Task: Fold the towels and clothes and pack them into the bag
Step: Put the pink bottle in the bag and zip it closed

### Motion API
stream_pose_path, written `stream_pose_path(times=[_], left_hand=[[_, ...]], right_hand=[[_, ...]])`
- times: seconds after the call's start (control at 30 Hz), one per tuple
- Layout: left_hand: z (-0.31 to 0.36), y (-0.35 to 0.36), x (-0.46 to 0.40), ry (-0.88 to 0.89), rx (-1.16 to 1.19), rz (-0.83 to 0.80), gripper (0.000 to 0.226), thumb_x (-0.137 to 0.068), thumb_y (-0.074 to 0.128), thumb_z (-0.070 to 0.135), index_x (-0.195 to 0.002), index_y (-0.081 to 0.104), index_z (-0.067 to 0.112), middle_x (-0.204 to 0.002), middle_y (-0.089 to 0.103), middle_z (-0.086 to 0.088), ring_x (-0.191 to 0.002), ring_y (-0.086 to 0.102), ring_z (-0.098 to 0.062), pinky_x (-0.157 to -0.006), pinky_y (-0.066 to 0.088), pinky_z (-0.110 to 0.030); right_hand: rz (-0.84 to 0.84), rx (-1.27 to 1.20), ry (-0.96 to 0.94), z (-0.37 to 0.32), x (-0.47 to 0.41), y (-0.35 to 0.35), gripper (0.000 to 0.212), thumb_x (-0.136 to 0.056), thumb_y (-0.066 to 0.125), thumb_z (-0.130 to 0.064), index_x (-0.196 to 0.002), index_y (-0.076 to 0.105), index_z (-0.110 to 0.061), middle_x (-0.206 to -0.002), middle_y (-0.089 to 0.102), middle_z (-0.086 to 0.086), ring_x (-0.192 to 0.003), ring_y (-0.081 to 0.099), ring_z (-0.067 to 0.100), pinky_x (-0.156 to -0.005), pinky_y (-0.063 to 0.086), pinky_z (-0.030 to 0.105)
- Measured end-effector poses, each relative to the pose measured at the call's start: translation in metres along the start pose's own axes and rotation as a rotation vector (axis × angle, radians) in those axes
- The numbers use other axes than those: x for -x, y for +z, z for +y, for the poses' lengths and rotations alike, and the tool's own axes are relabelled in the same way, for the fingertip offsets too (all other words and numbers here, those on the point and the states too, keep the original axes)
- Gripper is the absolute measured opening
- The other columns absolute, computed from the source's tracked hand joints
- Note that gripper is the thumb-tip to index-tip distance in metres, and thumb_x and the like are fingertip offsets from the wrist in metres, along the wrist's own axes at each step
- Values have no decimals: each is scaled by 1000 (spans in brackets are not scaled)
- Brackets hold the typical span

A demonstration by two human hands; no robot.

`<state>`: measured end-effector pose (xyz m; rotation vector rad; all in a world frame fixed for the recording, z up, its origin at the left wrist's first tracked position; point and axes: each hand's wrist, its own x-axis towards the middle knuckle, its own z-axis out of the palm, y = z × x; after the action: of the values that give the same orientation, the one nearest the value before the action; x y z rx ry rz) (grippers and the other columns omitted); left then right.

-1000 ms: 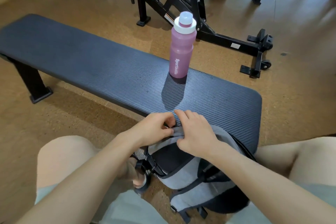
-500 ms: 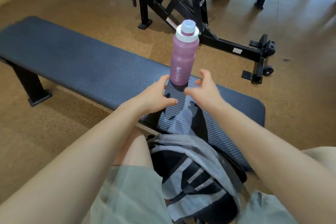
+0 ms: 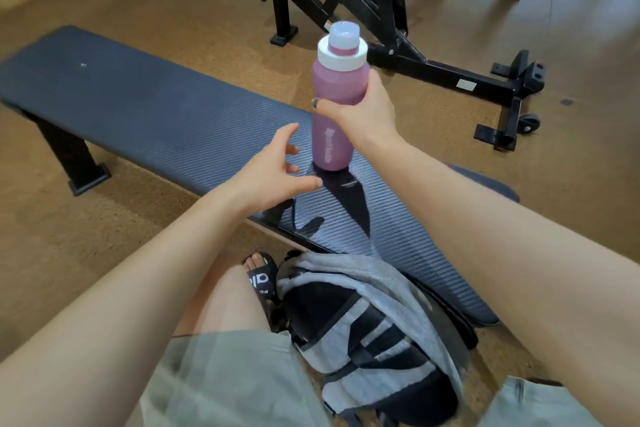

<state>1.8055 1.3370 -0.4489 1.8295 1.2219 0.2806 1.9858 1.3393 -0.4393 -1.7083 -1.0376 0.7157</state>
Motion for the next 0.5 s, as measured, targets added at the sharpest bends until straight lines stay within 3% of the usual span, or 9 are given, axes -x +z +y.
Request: stream_pose_path(times=[0.1, 0.2, 0.33, 0.4, 0.5], left_hand=[[-9, -11, 22, -22, 68, 26, 87, -78, 86, 35, -145, 30, 38, -130, 52, 7, -106, 64, -8, -84, 50, -24], [-29, -22, 47, -92, 33, 59, 68, -78, 84, 38, -129, 40, 34, -120, 58, 8, -101, 64, -6, -86, 52, -30], [-67, -26, 77, -301, -74, -54, 62, -73, 86, 42, -117, 50, 16, -106, 65, 3, -91, 59, -14, -79, 48, -28], [-90, -21, 86, -394, -157, -96, 49, -81, 80, 42, -112, 54, 13, -103, 67, -2, -85, 57, -16, -80, 50, -35], [-118, 3, 93, -427, -131, -114, 39, -88, 70, 39, -110, 63, 8, -102, 68, -6, -93, 62, -24, -79, 45, -34]], right_hand=[[-114, -55, -63, -8, 47, 20, 63, -62, 89, -38, -113, 53, -28, -105, 68, -15, -101, 65, 9, -88, 56, 40], [-180, -82, -44, -8, 90, 35, 60, -64, 90, -33, -109, 51, -28, -100, 67, -16, -96, 64, 6, -79, 54, 34], [-187, -129, -7, -1, 136, 54, 67, -67, 88, -29, -118, 45, -32, -105, 62, -21, -99, 61, 2, -83, 53, 32], [-184, -132, -36, 0, 152, 62, 69, -65, 87, -26, -118, 43, -33, -108, 60, -20, -100, 60, 3, -85, 54, 34], [-190, -142, -82, 5, 166, 65, 72, -61, 83, -27, -120, 43, -35, -108, 61, -20, -101, 61, 5, -86, 54, 35]])
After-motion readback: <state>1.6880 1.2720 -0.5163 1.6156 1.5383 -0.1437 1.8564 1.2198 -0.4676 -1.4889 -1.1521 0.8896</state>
